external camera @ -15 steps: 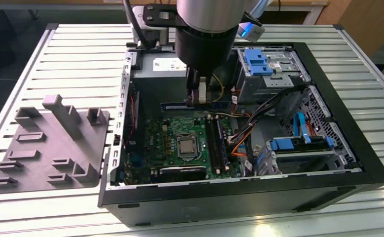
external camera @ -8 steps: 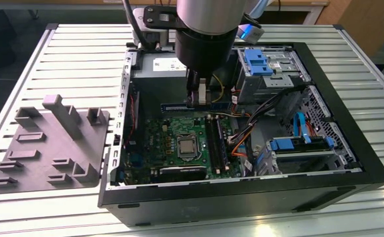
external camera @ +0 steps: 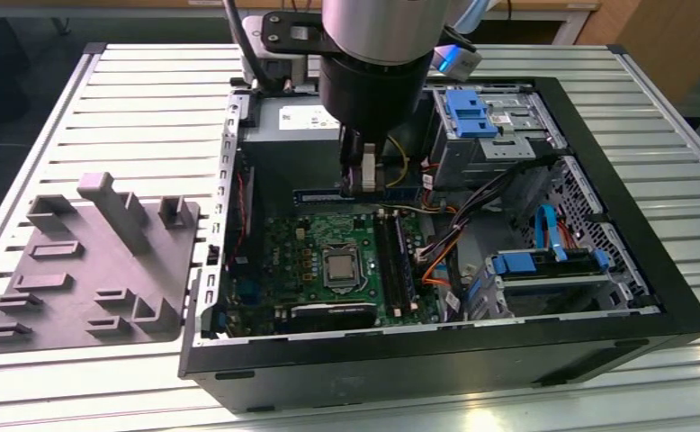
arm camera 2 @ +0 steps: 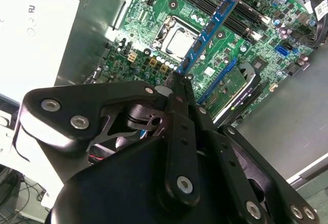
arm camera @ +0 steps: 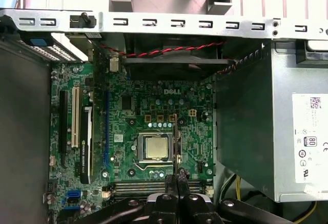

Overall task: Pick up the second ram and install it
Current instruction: 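Insert the second ram into the second slot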

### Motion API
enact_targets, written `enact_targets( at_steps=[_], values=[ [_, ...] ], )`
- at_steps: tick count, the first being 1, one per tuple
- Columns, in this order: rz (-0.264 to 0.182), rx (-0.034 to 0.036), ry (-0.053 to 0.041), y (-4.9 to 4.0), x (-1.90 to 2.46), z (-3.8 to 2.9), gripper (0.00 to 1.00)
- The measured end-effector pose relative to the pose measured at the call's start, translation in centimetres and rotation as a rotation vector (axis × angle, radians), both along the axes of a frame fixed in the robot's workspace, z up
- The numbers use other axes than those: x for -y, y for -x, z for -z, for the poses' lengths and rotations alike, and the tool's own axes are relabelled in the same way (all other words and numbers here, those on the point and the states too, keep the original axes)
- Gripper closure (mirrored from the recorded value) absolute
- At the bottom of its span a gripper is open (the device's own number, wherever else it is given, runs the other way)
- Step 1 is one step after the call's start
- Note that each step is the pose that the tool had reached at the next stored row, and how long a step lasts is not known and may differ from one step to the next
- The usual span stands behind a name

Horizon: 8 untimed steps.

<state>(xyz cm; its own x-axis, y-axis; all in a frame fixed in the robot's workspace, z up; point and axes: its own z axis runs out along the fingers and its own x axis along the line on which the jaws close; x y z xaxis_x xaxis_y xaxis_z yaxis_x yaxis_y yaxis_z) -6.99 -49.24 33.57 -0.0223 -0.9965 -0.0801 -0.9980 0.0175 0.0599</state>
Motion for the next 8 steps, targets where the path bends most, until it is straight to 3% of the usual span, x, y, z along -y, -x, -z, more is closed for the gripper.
enact_targets(
  at_steps=[8],
  values=[
    [0.041, 0.0000, 0.0000, 0.00, 0.00, 0.02, 0.88]
  ],
)
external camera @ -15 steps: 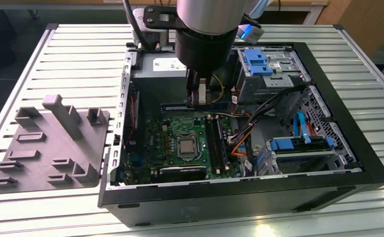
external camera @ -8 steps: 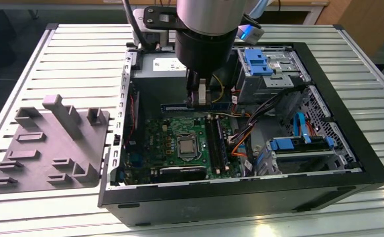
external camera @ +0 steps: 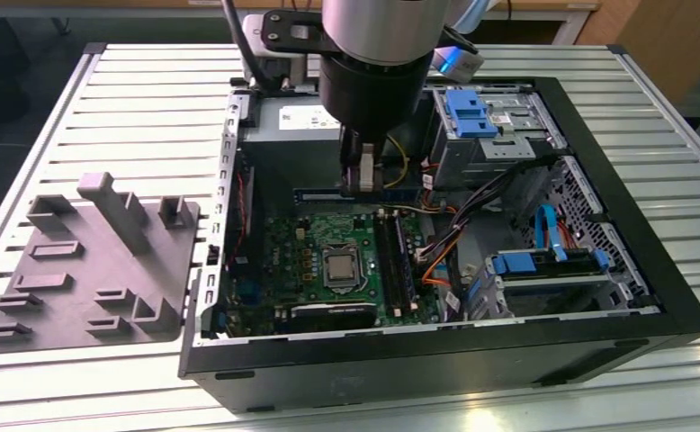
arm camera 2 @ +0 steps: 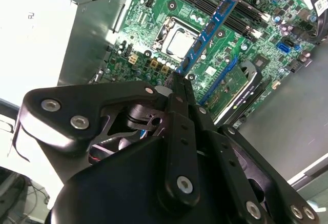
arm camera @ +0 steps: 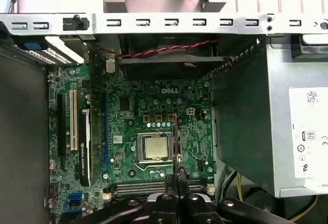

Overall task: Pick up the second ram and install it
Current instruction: 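Insert the second ram into the second slot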

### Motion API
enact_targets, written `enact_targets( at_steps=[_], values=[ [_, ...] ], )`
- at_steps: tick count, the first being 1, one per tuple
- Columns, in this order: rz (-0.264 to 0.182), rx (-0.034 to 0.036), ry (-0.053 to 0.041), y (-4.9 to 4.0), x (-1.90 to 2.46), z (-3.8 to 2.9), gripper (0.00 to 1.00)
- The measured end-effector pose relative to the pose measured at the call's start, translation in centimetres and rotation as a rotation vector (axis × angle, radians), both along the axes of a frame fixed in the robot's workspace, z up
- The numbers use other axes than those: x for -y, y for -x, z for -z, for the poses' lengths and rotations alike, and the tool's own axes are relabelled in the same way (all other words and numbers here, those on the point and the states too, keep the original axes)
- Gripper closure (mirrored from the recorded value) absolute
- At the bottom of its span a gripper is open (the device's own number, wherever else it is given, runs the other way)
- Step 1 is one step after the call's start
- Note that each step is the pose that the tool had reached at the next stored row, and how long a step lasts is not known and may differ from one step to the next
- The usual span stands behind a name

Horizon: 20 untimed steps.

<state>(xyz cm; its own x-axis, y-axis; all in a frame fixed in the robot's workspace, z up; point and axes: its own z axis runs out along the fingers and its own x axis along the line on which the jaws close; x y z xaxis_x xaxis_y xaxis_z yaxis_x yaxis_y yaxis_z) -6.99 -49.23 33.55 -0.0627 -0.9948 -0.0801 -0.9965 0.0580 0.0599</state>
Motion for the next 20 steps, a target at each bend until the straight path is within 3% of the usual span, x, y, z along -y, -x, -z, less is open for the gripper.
enact_targets(
  at_steps=[20],
  values=[
    [0.173, -0.0001, 0.0005, 0.00, 0.00, 0.02, 0.88]
  ],
)
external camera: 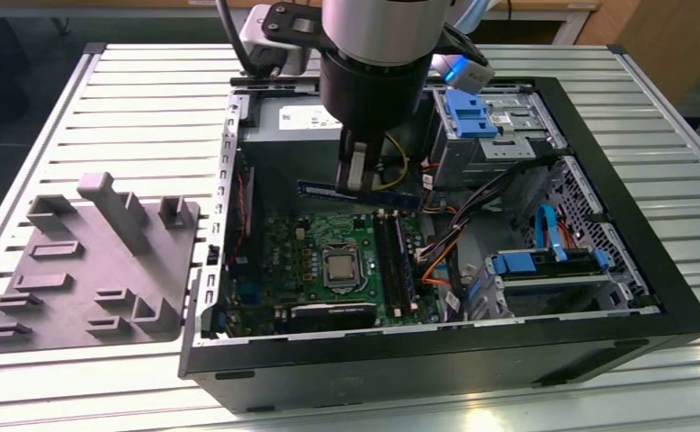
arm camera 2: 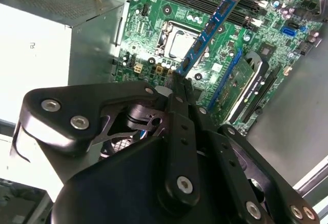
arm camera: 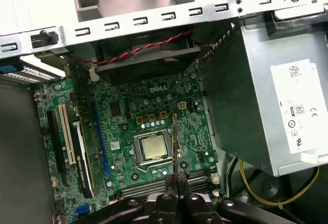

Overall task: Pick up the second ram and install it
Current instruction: 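Insert the second ram into the second slot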

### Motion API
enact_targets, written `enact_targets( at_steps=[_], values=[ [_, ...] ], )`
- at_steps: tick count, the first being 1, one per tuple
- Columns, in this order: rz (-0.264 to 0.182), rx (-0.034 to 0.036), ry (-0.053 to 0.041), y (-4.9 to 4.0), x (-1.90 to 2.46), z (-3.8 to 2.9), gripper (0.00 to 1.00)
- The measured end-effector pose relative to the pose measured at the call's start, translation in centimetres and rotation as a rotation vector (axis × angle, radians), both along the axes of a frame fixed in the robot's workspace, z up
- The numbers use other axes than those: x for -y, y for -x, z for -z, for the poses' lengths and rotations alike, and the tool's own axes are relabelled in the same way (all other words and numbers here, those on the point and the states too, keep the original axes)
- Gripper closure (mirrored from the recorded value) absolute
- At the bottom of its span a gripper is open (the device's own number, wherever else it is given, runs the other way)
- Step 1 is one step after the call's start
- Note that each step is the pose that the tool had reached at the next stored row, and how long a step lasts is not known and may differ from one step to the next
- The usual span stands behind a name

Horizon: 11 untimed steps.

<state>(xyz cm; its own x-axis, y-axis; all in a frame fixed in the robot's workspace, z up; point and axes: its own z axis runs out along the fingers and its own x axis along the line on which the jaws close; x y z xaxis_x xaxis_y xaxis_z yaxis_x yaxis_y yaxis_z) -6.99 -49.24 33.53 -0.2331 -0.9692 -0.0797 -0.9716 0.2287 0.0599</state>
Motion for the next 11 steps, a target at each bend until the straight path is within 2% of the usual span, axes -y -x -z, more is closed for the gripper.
enact_targets(
  at_steps=[11],
  values=[
    [0.077, 0.0000, 0.0003, 0.00, 0.00, 0.00, 0.88]
  ],
)
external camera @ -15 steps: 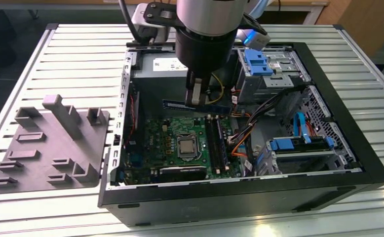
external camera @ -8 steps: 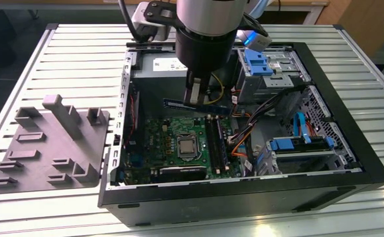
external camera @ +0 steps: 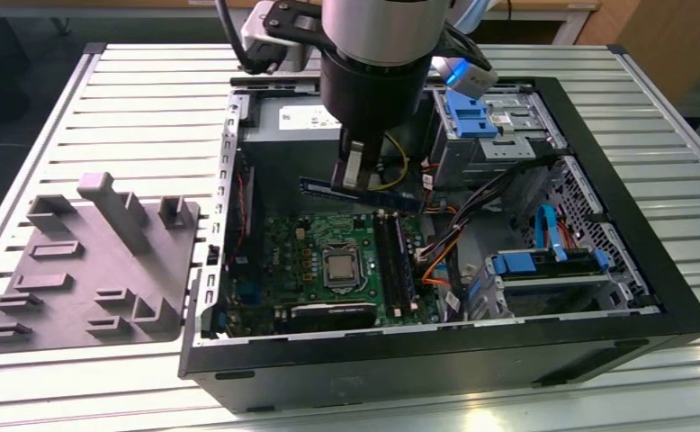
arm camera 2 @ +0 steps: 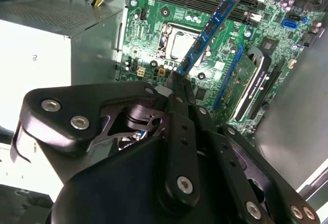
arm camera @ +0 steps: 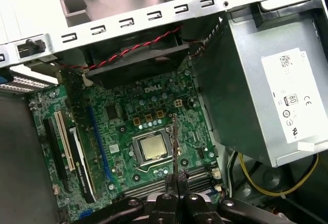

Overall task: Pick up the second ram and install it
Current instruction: 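Insert the second ram into the second slot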

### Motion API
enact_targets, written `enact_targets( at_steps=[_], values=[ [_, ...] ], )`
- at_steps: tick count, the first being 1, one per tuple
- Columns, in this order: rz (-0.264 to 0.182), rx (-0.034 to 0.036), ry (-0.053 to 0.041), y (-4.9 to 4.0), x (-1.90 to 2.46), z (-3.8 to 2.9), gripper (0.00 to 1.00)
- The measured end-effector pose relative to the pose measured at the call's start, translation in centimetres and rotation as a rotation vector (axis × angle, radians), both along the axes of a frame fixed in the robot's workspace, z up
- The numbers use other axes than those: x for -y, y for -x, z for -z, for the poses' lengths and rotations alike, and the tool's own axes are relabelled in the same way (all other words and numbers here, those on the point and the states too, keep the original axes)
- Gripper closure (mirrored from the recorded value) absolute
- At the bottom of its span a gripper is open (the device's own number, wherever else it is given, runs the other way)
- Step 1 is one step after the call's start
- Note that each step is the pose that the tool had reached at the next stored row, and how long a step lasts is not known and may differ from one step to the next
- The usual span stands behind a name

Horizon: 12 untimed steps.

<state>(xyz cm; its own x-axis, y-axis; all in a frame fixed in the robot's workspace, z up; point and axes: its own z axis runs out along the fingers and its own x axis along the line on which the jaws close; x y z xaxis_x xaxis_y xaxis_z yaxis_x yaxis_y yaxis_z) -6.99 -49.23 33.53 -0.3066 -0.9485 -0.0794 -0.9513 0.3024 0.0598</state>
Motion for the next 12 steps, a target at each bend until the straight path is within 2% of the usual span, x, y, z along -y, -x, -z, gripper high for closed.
enact_targets(
  at_steps=[12],
  values=[
    [0.085, 0.0000, 0.0002, 0.00, 0.00, 0.00, 0.88]
  ],
)
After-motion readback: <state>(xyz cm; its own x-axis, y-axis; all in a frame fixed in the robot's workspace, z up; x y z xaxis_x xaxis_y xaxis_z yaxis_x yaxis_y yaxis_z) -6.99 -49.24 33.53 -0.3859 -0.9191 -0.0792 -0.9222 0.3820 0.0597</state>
